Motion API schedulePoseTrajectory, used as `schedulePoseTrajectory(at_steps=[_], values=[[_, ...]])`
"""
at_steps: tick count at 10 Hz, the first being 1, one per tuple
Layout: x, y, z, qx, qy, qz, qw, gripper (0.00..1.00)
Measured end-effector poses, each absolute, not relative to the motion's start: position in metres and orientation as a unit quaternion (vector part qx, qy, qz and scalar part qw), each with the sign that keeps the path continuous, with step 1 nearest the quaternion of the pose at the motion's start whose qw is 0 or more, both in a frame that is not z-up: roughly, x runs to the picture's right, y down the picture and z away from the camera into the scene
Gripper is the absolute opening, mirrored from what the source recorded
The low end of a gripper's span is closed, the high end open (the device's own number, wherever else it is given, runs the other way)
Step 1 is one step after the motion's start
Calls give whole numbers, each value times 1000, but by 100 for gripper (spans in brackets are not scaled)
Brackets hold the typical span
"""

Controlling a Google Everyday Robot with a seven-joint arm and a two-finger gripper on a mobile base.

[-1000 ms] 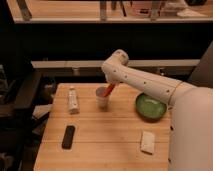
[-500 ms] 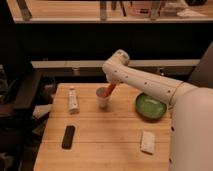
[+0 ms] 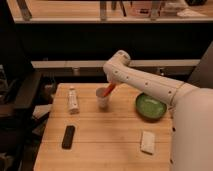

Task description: Place the pepper in the ceramic cup

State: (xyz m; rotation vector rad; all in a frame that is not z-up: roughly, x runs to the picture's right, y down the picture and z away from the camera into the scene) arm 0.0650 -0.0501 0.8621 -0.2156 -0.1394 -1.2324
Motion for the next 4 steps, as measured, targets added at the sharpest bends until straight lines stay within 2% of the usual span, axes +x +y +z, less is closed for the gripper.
schedulePoseTrajectory(at_steps=[4], values=[[68,-51,863,-99,-63,-576,809,80]])
